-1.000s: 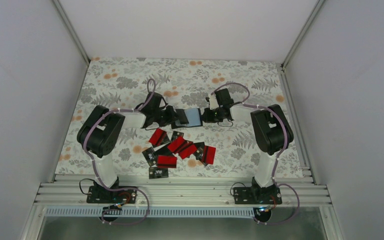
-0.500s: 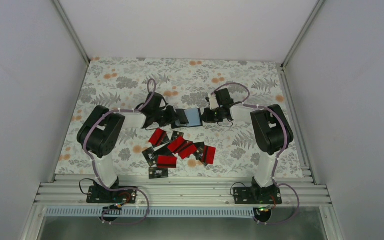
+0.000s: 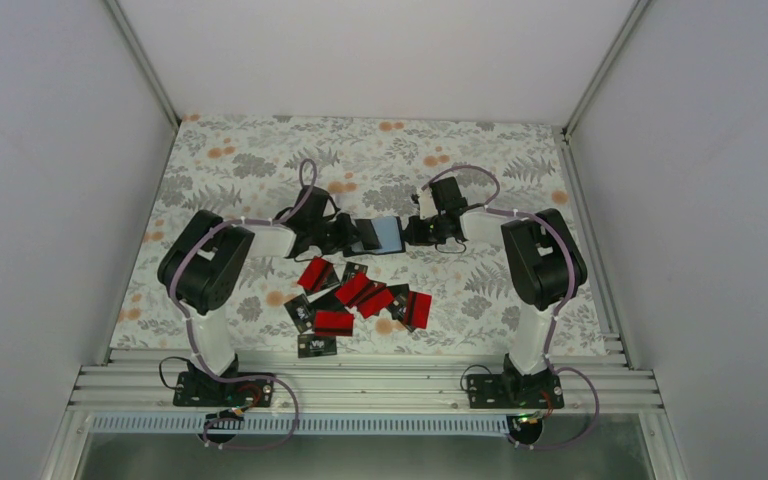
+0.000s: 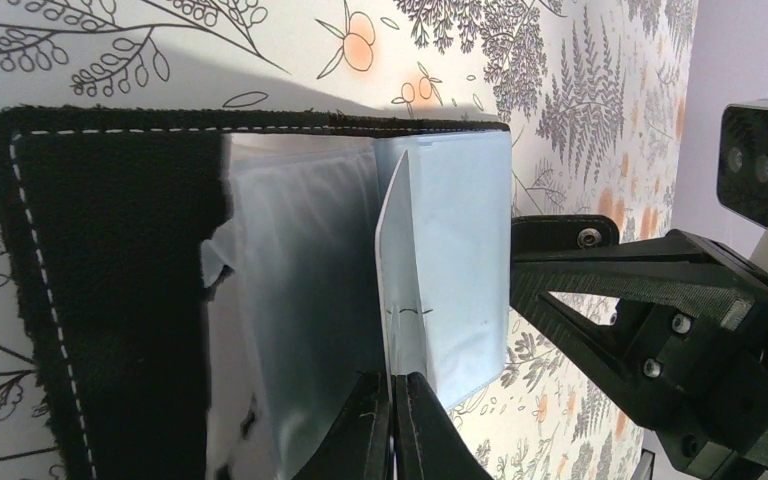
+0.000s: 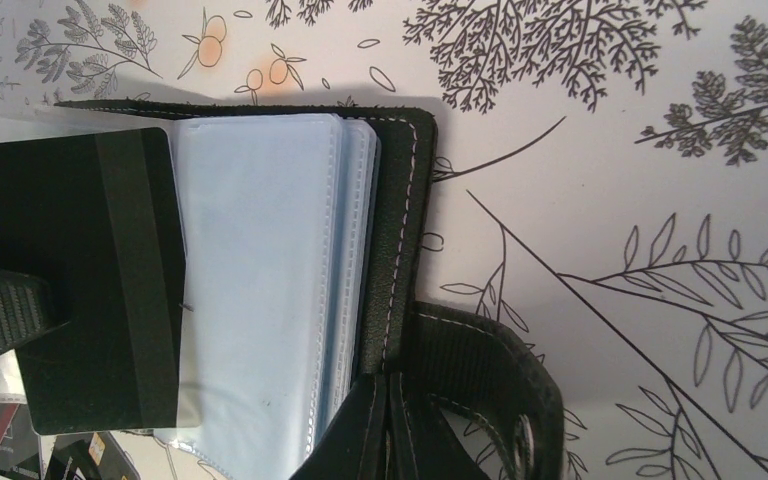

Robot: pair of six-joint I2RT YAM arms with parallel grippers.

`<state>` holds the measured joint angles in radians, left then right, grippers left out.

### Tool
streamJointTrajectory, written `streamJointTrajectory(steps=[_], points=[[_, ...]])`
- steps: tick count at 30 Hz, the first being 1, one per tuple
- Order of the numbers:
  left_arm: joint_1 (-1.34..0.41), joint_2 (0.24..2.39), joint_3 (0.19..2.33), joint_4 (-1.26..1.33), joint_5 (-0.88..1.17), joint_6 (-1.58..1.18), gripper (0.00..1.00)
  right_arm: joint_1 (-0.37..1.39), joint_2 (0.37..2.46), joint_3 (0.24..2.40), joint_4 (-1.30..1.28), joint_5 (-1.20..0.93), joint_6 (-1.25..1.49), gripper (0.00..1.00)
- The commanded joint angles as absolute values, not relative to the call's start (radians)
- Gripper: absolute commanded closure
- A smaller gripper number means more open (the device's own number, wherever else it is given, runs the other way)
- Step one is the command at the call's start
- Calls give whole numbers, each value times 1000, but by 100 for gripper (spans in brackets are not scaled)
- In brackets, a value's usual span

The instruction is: Put the credit cards into the card holder

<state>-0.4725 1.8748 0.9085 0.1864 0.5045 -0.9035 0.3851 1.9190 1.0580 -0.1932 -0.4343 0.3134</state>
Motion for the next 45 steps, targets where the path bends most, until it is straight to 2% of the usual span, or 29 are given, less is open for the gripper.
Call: streamJointTrajectory(steps=[1, 26, 45], points=[[-478, 1899, 924, 172, 497, -901, 98, 395, 1951, 1014, -307, -405, 315, 96], [-479, 1945, 981, 44, 570, -814, 98, 396, 1959, 1020, -306, -409, 303, 96], [-490, 2016, 1053, 59, 597, -814, 98, 396, 1957, 1019, -310, -420, 295, 96]])
